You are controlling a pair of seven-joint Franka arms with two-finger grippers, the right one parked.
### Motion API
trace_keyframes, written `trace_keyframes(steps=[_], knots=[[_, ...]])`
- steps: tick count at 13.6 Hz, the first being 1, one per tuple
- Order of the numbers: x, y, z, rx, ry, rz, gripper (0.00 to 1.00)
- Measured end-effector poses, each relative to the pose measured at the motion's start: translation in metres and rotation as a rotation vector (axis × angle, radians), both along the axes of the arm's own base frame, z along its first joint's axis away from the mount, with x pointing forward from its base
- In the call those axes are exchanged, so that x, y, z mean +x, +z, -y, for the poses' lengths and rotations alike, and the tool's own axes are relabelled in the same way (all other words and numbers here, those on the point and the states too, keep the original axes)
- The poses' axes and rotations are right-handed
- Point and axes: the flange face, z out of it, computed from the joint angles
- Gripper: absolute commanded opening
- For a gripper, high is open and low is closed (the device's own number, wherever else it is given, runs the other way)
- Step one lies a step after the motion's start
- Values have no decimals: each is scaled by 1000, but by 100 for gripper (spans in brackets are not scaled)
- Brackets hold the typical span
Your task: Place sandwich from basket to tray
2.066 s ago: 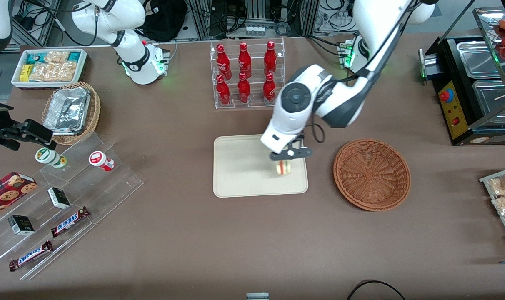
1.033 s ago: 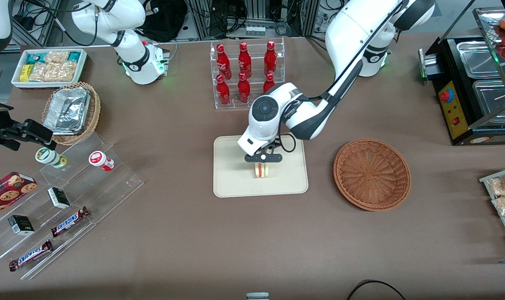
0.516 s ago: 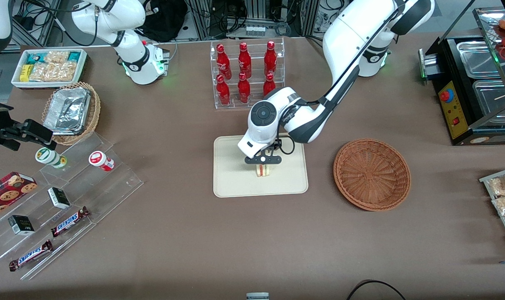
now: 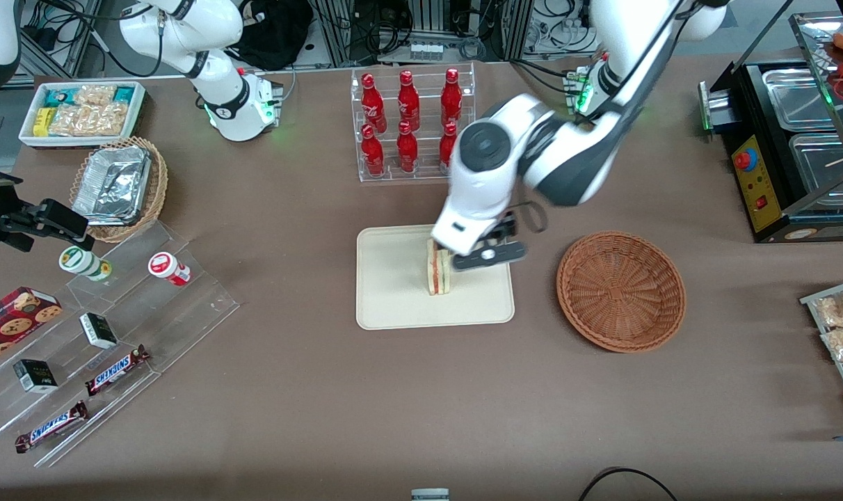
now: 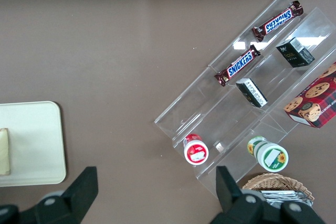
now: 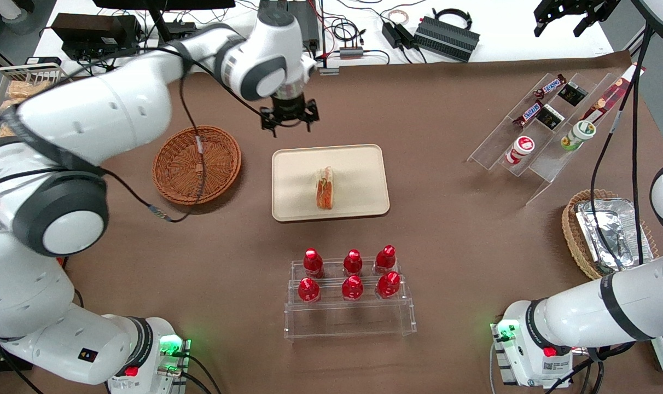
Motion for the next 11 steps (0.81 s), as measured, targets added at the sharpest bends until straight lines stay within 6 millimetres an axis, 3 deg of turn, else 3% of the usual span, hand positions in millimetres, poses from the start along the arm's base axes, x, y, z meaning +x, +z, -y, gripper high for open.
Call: trace_keyframes(steps=[2, 6, 11], knots=[[1, 29, -30, 32, 59, -13, 100], [16, 65, -92, 56, 174, -18, 100], [23, 125, -206, 63, 119, -75, 100]])
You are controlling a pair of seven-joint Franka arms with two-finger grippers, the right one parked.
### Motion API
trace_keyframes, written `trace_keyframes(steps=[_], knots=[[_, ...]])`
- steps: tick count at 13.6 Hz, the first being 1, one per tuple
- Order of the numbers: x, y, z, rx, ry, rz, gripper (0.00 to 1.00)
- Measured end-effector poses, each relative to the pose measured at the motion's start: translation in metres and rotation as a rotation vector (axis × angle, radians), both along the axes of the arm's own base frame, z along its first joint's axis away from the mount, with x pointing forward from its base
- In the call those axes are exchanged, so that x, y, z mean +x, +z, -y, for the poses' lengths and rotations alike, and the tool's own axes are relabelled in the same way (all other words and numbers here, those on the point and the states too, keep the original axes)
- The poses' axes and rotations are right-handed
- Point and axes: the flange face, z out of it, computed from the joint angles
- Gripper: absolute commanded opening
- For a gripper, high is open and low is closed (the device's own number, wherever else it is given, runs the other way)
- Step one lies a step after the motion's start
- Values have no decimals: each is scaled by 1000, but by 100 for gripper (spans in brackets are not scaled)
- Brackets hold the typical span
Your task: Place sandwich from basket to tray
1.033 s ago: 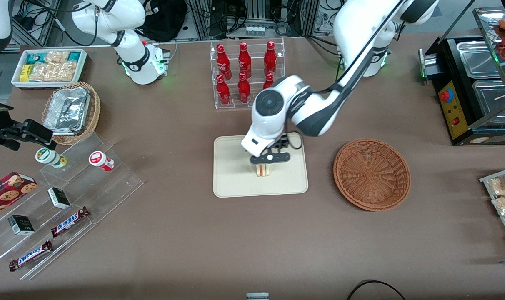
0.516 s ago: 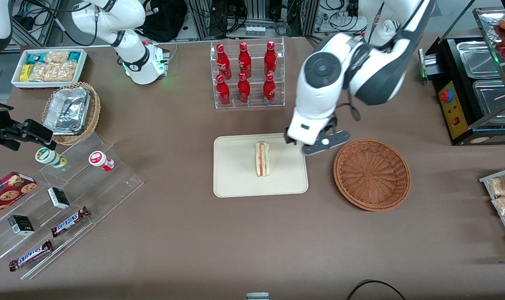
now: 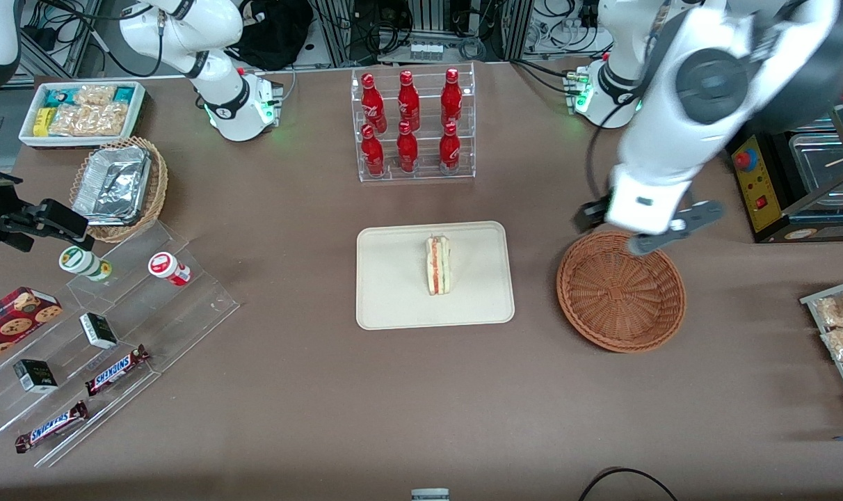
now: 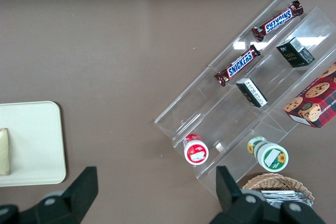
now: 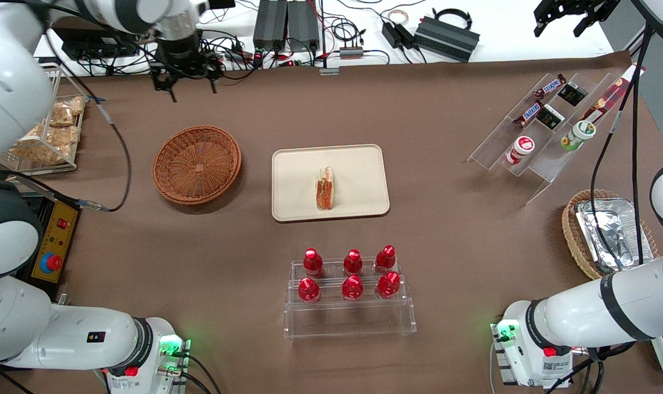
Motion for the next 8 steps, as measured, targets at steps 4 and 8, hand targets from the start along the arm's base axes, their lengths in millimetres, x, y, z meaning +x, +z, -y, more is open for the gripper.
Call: trace_keyframes(steps=[4, 8], knots=[[-7, 31, -76, -31, -119, -51, 100], [-11, 46, -138, -91, -240, -77, 100]])
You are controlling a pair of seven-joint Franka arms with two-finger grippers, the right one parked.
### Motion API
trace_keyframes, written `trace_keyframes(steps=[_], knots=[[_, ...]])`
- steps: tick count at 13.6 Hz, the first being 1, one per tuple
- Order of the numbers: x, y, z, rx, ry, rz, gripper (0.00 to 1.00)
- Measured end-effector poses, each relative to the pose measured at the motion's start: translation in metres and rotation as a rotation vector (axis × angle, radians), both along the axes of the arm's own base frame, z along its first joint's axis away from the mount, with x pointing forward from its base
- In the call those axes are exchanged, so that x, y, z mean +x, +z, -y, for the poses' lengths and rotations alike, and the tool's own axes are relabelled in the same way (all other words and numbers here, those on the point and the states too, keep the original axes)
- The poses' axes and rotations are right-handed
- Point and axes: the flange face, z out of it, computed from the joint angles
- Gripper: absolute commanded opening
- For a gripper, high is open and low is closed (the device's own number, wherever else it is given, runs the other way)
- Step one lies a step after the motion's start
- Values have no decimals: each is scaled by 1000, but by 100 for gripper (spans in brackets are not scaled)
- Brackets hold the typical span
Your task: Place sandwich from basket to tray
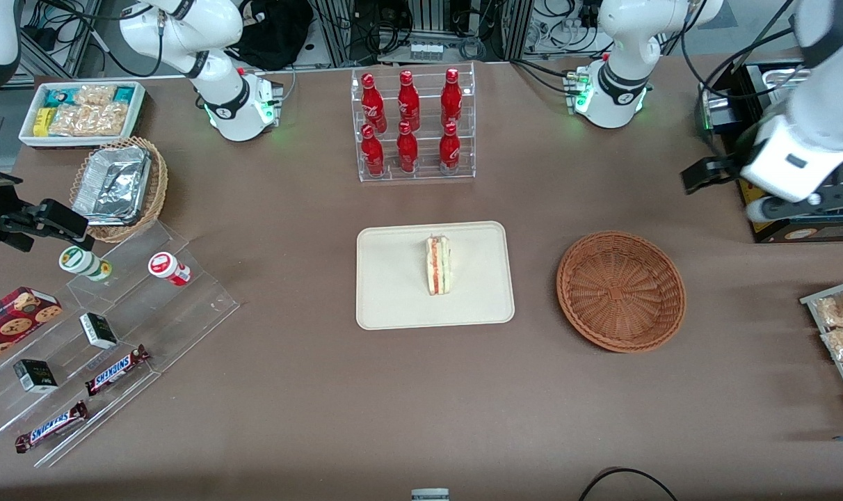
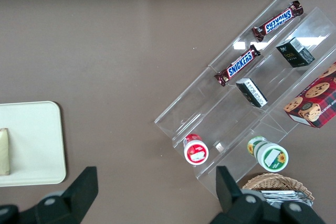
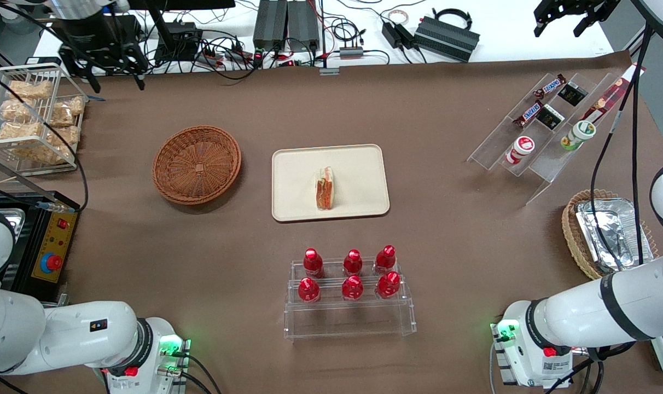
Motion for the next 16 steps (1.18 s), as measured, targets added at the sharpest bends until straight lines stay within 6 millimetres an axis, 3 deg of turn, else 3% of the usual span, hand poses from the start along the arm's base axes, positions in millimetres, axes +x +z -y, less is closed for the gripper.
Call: trace_keyframes(steps=[2, 4, 10, 16], knots=[[-5, 12, -22, -11, -1, 18, 100], [-9, 20, -29, -14, 10, 35, 100], [12, 24, -6, -27, -36, 127, 100], [17, 31, -12, -35, -89, 164, 100]])
